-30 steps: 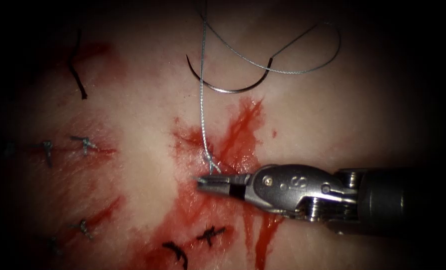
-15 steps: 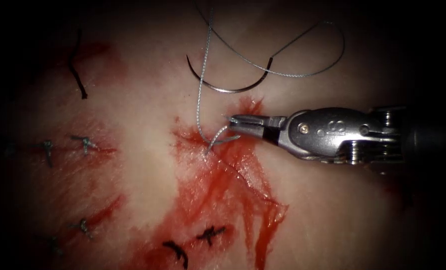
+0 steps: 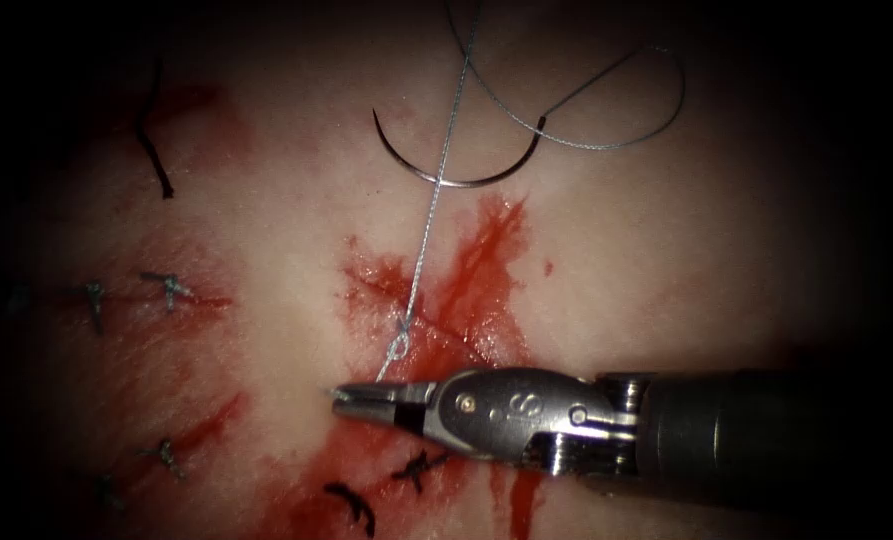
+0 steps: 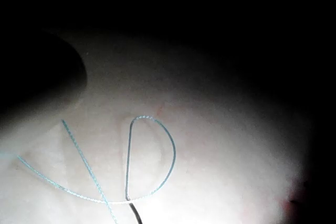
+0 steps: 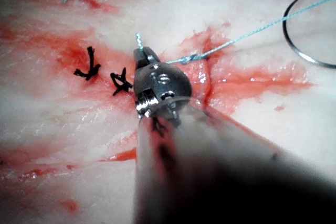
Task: Wound Closure
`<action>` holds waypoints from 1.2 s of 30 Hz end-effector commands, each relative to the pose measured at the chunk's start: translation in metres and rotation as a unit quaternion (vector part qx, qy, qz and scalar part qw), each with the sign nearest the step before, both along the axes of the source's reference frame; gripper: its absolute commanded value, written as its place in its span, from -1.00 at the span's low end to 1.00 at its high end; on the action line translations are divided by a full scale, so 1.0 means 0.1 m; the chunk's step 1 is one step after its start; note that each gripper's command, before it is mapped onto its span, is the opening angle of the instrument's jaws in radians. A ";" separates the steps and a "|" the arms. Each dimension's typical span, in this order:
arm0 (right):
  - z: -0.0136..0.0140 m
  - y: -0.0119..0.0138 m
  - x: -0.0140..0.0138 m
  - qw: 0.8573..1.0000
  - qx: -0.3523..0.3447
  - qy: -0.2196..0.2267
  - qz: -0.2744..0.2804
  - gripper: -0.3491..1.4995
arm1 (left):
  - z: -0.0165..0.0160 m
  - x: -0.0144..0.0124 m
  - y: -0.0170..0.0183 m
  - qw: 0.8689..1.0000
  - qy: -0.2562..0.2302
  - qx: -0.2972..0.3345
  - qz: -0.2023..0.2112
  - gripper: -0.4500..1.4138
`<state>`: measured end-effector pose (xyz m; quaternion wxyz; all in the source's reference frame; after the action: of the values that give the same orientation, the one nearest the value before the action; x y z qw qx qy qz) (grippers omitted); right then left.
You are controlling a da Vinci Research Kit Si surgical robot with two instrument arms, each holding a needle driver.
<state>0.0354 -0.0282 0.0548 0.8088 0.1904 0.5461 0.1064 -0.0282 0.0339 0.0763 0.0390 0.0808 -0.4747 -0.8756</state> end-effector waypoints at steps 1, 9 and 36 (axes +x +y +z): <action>0.004 -0.008 0.010 1.000 0.006 0.002 -0.006 -1.00 | 0.000 -0.007 0.010 1.000 0.000 -0.006 -0.002 -1.00; -0.002 -0.023 0.020 0.999 0.027 0.014 -0.022 -1.00 | -0.017 -0.036 0.058 0.999 0.043 -0.012 -0.011 -1.00; -0.023 -0.032 0.015 0.995 0.062 0.025 -0.068 -1.00 | 0.001 -0.091 0.083 0.992 0.129 0.018 -0.002 -1.00</action>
<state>0.0360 -0.0310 0.0522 0.7877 0.2792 0.5435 0.0793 -0.0370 0.0417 0.0760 0.0964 -0.0340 -0.4483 -0.8880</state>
